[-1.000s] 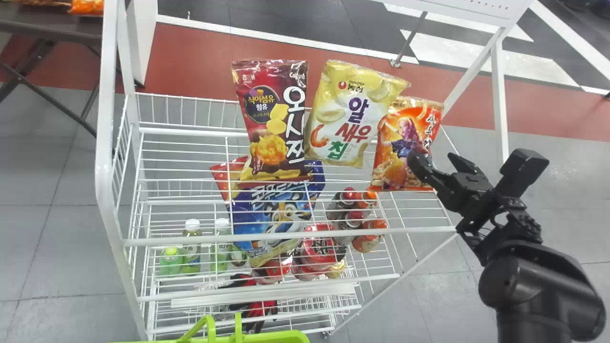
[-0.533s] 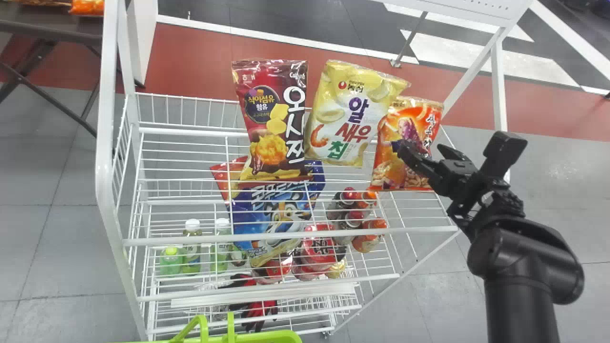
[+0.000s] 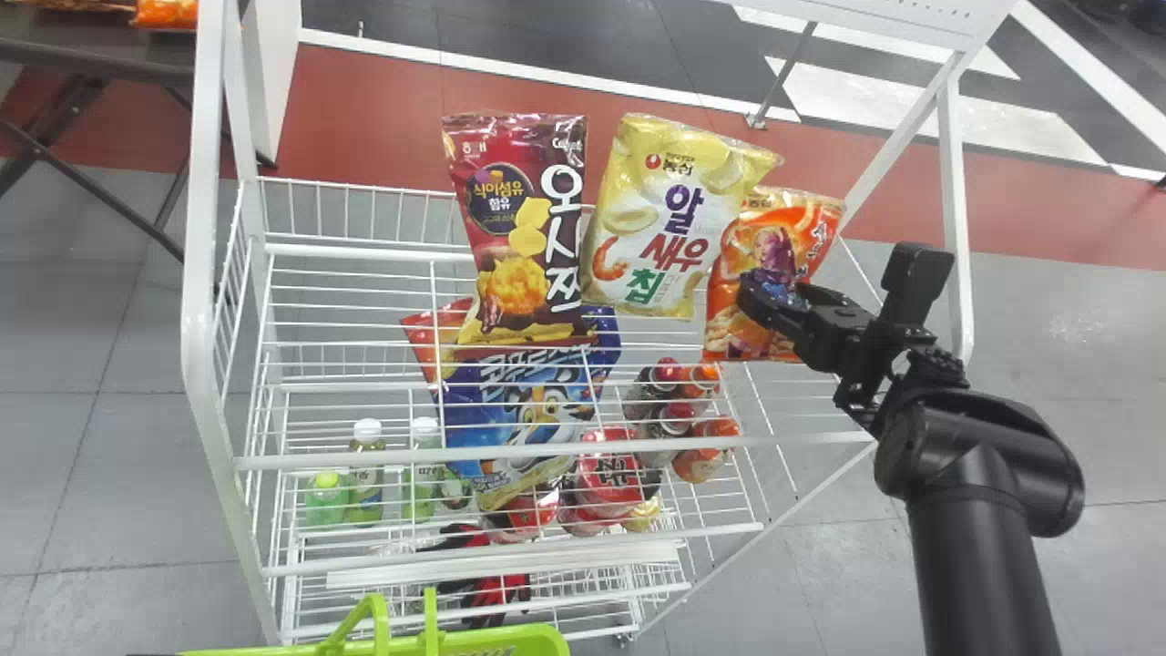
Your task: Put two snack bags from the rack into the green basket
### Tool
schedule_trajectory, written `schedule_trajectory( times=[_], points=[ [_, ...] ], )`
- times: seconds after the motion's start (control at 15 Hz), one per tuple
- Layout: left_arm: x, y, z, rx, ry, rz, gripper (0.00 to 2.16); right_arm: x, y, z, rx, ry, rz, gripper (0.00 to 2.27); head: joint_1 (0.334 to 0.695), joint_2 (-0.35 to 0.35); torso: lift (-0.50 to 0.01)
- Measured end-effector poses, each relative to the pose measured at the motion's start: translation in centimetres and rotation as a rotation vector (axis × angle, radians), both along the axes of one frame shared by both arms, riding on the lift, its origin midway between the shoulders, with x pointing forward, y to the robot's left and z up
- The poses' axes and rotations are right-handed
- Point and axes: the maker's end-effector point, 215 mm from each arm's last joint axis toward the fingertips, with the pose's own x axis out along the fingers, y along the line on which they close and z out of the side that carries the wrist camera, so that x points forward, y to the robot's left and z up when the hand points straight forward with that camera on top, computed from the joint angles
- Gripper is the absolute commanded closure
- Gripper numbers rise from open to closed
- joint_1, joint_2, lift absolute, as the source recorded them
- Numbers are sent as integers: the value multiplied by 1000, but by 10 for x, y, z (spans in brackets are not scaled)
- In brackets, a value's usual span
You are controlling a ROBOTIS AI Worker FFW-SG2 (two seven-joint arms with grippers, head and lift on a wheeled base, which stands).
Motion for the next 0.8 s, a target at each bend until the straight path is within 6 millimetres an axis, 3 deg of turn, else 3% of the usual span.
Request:
schedule_trajectory(
  times=[0.33, 0.8],
  points=[
    [-1, 3, -2, 3, 9, 9, 2138, 12, 8, 9, -45, -26, -5, 2250, 695, -350, -7],
    [0, 4, -1, 6, 3, 10, 2138, -6, -31, 13, -81, -39, -152, 2250, 695, -350, -7]
  ],
)
